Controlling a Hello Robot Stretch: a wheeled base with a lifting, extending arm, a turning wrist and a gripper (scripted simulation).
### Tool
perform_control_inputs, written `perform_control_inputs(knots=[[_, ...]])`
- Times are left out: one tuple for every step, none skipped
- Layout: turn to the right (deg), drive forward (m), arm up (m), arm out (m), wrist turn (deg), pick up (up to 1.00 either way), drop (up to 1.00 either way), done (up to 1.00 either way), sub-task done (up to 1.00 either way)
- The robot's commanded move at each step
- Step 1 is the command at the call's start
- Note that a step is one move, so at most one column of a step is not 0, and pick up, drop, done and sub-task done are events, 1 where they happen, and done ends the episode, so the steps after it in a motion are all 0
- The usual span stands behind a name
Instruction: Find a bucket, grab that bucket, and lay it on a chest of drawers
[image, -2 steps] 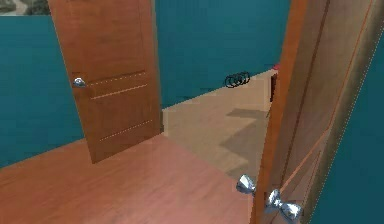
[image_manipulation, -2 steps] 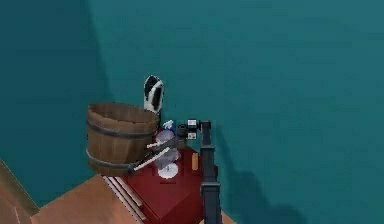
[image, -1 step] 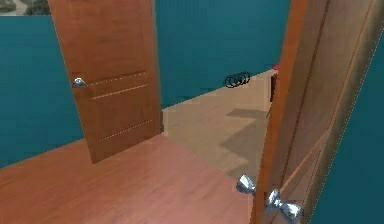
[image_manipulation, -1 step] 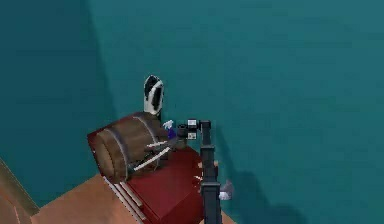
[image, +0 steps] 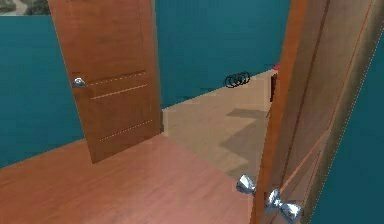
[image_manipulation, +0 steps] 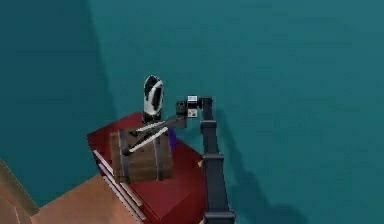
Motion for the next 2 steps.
perform_control_inputs(knots=[[0.0,0.0,0.0,-0.08,0.0,0.0,0.0,0.0,0.0],[0.0,0.0,0.0,0.0,0.0,0.0,0.0,1.0,0.0]])
